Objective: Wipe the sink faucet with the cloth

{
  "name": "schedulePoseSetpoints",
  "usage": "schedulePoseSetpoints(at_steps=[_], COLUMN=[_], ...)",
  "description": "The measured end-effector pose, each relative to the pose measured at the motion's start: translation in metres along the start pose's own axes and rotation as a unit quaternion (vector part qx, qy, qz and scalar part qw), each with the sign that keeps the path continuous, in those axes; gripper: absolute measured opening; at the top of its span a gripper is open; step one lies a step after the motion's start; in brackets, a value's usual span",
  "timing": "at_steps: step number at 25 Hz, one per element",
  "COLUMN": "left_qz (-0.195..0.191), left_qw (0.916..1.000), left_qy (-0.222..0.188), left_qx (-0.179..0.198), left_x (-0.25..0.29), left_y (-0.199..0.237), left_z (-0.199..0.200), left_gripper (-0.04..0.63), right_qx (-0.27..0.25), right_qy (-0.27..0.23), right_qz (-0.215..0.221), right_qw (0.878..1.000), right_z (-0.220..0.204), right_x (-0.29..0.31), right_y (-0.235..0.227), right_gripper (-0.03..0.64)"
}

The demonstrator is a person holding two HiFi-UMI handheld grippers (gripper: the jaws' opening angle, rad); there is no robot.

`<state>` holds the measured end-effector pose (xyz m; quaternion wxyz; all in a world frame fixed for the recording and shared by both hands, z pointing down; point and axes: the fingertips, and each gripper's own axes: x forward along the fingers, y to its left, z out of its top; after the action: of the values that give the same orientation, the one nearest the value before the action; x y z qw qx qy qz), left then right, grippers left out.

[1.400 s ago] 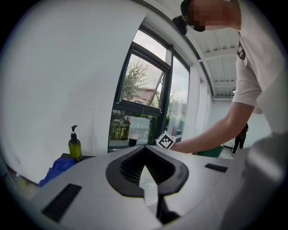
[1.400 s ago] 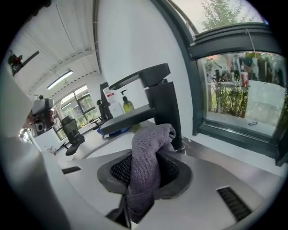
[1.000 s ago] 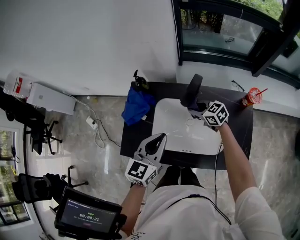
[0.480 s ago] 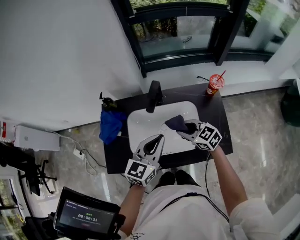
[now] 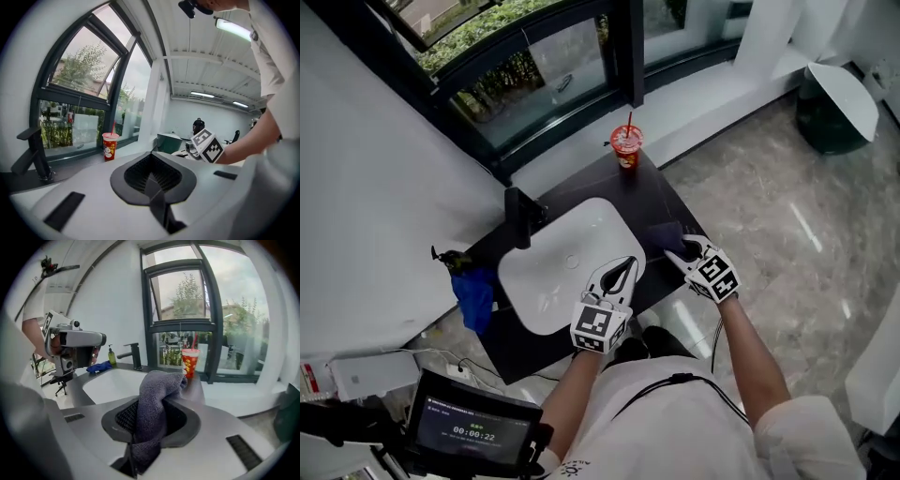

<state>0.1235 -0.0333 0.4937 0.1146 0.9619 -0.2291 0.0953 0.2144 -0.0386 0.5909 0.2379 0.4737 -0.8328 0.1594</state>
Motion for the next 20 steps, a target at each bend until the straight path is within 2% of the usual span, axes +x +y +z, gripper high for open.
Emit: schedulePoseSetpoints(at_steps=[5,9,13,15,16,20], left_qz=[-0.013,-0.021,-0.026,-0.022,-0.018,0.001], left_qw=[0.9993,0.9977,0.9969,0.9969,0.9971,0.9983], left_qy=[0.035,0.064,0.072,0.073,0.072,0.057], left_qx=[0.011,0.013,0.018,0.021,0.019,0.015], left_x=[0.035,0.055,0.053,0.048,0.044,0.025], left_y=[-0.021,-0.031,-0.033,-0.029,-0.026,-0.016], left_z=[-0.034,-0.057,-0.059,-0.06,-0.059,-0.043], left_gripper=[0.0,0.0,0.0,0.0,0.0,0.0], right_qx=[0.033,0.05,0.047,0.045,0.041,0.023], right_qy=[0.02,0.03,0.051,0.056,0.06,0.052], right_qz=[-0.04,-0.042,-0.034,-0.026,-0.025,-0.031], right_qw=[0.998,0.997,0.997,0.997,0.997,0.998], right_z=[-0.041,-0.054,-0.065,-0.066,-0.067,-0.051], right_x=[-0.007,0.008,0.018,0.021,0.022,0.01], right_y=[-0.017,-0.018,-0.019,-0.018,-0.018,-0.016], right_gripper=[0.1,0.101,0.105,0.202,0.226,0.23])
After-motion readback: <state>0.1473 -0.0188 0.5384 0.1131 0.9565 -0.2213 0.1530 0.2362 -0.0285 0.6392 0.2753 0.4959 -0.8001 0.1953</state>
